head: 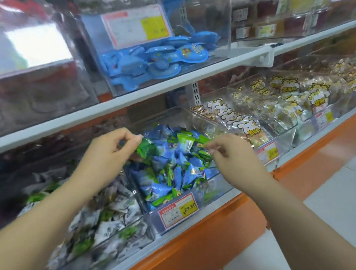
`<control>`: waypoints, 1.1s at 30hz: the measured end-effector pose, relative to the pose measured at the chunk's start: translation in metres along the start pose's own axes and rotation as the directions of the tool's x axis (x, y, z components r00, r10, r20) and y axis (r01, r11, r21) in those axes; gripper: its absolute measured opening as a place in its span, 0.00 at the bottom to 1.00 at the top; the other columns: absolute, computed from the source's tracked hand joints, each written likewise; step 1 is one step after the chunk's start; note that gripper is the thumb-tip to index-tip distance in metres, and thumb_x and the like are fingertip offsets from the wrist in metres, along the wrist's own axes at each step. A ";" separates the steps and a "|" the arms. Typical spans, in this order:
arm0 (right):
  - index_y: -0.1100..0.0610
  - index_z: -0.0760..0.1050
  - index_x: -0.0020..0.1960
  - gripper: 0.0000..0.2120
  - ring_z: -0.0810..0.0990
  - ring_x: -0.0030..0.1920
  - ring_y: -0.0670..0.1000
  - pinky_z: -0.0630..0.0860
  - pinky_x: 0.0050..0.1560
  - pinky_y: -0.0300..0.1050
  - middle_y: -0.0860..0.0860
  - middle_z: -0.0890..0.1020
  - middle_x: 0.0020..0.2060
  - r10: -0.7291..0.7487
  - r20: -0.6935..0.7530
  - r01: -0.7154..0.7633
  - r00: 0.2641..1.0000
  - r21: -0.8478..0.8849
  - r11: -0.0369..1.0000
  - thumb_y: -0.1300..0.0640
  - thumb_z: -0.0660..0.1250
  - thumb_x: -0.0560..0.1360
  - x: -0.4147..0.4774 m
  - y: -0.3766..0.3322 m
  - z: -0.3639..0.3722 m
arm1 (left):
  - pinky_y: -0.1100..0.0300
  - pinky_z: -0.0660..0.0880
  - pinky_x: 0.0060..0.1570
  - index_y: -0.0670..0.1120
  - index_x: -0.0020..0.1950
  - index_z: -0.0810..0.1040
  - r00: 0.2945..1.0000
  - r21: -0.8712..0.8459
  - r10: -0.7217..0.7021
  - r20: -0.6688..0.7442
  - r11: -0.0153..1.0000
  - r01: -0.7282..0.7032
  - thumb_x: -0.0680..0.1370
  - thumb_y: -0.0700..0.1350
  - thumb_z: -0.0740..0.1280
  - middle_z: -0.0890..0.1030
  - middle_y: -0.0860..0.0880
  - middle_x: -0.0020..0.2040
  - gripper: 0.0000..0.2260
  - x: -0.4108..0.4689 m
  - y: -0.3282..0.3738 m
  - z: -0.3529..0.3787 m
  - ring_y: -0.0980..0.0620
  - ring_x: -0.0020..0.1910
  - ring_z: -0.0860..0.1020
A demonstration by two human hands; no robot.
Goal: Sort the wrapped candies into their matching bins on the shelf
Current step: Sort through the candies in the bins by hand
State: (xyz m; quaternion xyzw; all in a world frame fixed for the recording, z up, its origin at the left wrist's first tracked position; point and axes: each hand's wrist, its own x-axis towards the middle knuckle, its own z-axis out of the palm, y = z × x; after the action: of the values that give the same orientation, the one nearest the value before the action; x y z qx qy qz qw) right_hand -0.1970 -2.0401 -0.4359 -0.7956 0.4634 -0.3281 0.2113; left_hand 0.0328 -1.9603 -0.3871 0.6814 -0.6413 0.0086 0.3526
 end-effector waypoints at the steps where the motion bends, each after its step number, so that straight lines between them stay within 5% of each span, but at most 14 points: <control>1: 0.52 0.78 0.58 0.12 0.76 0.46 0.53 0.71 0.47 0.45 0.52 0.76 0.53 -0.022 0.021 0.022 1.000 0.012 1.000 0.58 0.59 0.79 -0.003 -0.012 0.005 | 0.61 0.68 0.36 0.49 0.34 0.72 0.999 -0.014 -0.035 -0.017 0.999 0.035 0.78 0.51 0.64 0.77 0.61 0.31 0.14 -0.011 -0.007 -0.012 0.50 0.31 0.73; 3: 0.53 0.78 0.59 0.12 0.79 0.47 0.54 0.75 0.48 0.47 0.51 0.78 0.54 -0.059 0.073 0.055 0.996 0.057 0.997 0.58 0.60 0.79 -0.010 -0.038 0.016 | 0.56 0.71 0.42 0.48 0.35 0.71 0.994 -0.036 -0.104 -0.038 0.994 0.103 0.77 0.57 0.61 0.80 0.60 0.42 0.16 -0.031 -0.022 -0.035 0.46 0.37 0.77; 5: 0.53 0.78 0.60 0.12 0.79 0.46 0.53 0.74 0.46 0.45 0.52 0.80 0.50 -0.117 0.138 0.106 0.983 0.087 0.991 0.58 0.60 0.79 -0.018 -0.063 0.030 | 0.58 0.70 0.43 0.48 0.36 0.70 0.986 -0.037 -0.153 -0.067 0.988 0.151 0.76 0.59 0.60 0.80 0.55 0.46 0.17 -0.050 -0.038 -0.056 0.53 0.39 0.75; 8: 0.51 0.75 0.63 0.13 0.78 0.51 0.54 0.75 0.53 0.49 0.51 0.78 0.55 -0.210 0.251 0.189 0.945 0.104 0.976 0.56 0.60 0.80 -0.032 -0.101 0.054 | 0.75 0.68 0.43 0.45 0.34 0.70 0.971 -0.080 -0.203 -0.127 0.978 0.194 0.79 0.48 0.63 0.80 0.58 0.52 0.14 -0.079 -0.057 -0.083 0.67 0.48 0.76; 10: 0.51 0.75 0.63 0.13 0.77 0.54 0.52 0.73 0.57 0.49 0.49 0.75 0.60 -0.275 0.278 0.263 0.920 0.081 0.961 0.55 0.59 0.80 -0.041 -0.123 0.072 | 0.77 0.67 0.44 0.47 0.32 0.70 0.960 -0.094 -0.224 -0.165 0.973 0.211 0.78 0.46 0.64 0.80 0.58 0.51 0.14 -0.099 -0.070 -0.100 0.69 0.51 0.76; 15: 0.52 0.77 0.60 0.11 0.76 0.48 0.51 0.73 0.52 0.48 0.47 0.73 0.46 -0.403 0.288 0.398 0.869 0.079 0.914 0.55 0.61 0.79 -0.060 -0.176 0.124 | 0.61 0.72 0.51 0.49 0.32 0.70 0.929 -0.083 -0.262 -0.261 0.965 0.249 0.78 0.44 0.65 0.81 0.58 0.51 0.14 -0.150 -0.103 -0.149 0.64 0.46 0.78; 18: 0.52 0.77 0.59 0.11 0.74 0.50 0.48 0.71 0.53 0.44 0.48 0.76 0.52 -0.449 0.306 0.433 0.840 0.121 0.893 0.55 0.62 0.79 -0.082 -0.203 0.154 | 0.47 0.76 0.54 0.49 0.32 0.72 0.897 -0.104 -0.319 -0.305 0.948 0.301 0.77 0.46 0.66 0.79 0.61 0.52 0.13 -0.185 -0.122 -0.181 0.56 0.47 0.79; 22: 0.53 0.78 0.59 0.12 0.74 0.56 0.51 0.70 0.58 0.45 0.50 0.77 0.56 -0.543 0.331 0.522 0.772 0.157 0.838 0.56 0.63 0.78 -0.102 -0.251 0.185 | 0.44 0.76 0.53 0.55 0.34 0.73 0.834 -0.081 -0.362 -0.417 0.928 0.363 0.73 0.57 0.66 0.78 0.61 0.53 0.11 -0.236 -0.155 -0.227 0.54 0.51 0.79; 24: 0.54 0.79 0.59 0.12 0.75 0.58 0.53 0.69 0.60 0.45 0.51 0.77 0.57 -0.579 0.329 0.566 0.746 0.144 0.812 0.56 0.65 0.77 -0.104 -0.276 0.198 | 0.46 0.76 0.53 0.55 0.33 0.73 0.789 -0.061 -0.385 -0.479 0.911 0.408 0.72 0.58 0.65 0.78 0.58 0.53 0.11 -0.262 -0.173 -0.248 0.51 0.52 0.79; 28: 0.52 0.77 0.61 0.14 0.76 0.56 0.54 0.70 0.60 0.48 0.50 0.75 0.60 -0.566 0.371 0.581 0.736 0.084 0.810 0.52 0.65 0.76 -0.108 -0.306 0.219 | 0.53 0.72 0.52 0.46 0.33 0.72 0.738 0.058 -0.385 -0.555 0.867 0.495 0.76 0.42 0.68 0.76 0.49 0.51 0.12 -0.306 -0.214 -0.274 0.49 0.56 0.76; 33: 0.49 0.77 0.61 0.13 0.76 0.54 0.52 0.67 0.63 0.49 0.48 0.75 0.61 -0.512 0.411 0.566 0.754 -0.011 0.824 0.50 0.64 0.77 -0.108 -0.312 0.228 | 0.64 0.62 0.57 0.43 0.38 0.73 0.762 0.184 -0.361 -0.537 0.832 0.524 0.75 0.43 0.69 0.72 0.50 0.56 0.09 -0.322 -0.239 -0.276 0.58 0.56 0.69</control>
State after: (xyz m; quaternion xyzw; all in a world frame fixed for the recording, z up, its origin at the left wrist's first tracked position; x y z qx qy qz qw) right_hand 0.1147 -1.7879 -0.4299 -0.9564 0.1835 -0.1779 0.1412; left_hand 0.3078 -1.5620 -0.4421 0.8390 -0.3406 0.1977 0.3755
